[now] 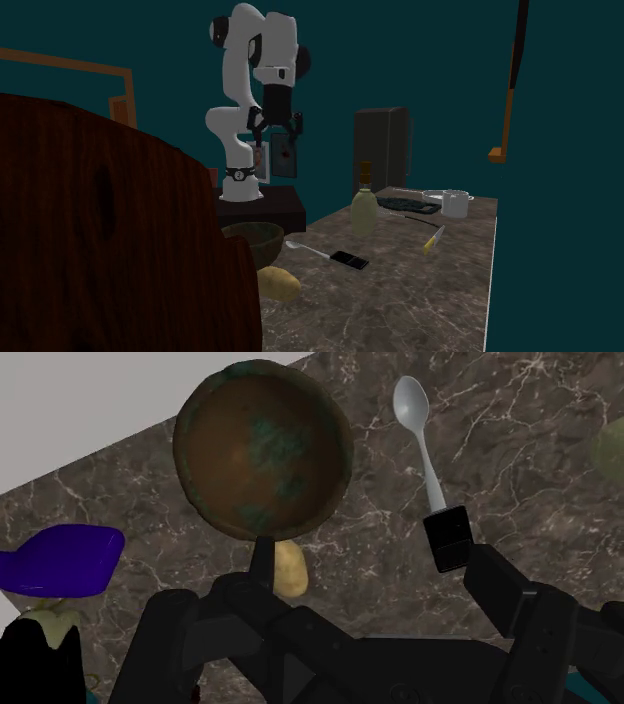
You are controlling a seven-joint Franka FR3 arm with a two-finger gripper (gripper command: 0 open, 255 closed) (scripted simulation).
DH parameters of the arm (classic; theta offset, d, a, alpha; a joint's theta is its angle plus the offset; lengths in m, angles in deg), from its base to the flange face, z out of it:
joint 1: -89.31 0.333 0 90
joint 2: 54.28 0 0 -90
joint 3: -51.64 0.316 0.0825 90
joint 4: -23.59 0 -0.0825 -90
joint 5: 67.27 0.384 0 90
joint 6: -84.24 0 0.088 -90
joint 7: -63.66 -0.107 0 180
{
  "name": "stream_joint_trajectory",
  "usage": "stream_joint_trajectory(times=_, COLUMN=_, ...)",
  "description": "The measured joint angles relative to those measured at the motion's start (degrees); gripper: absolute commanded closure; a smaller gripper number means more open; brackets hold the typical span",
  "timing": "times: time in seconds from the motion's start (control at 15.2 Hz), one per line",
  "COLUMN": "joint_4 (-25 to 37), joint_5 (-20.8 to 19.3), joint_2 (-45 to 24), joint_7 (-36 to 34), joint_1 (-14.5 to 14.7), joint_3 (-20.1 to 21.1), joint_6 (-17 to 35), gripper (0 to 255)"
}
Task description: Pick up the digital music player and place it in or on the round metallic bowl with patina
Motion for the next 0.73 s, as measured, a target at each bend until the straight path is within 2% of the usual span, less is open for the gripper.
stream_joint_trajectory(times=0.73, joint_4=9.01, joint_5=-6.82, joint_2=-22.48, joint_7=-4.52, joint_1=3.28, joint_3=3.29, joint_6=10.11, gripper=0)
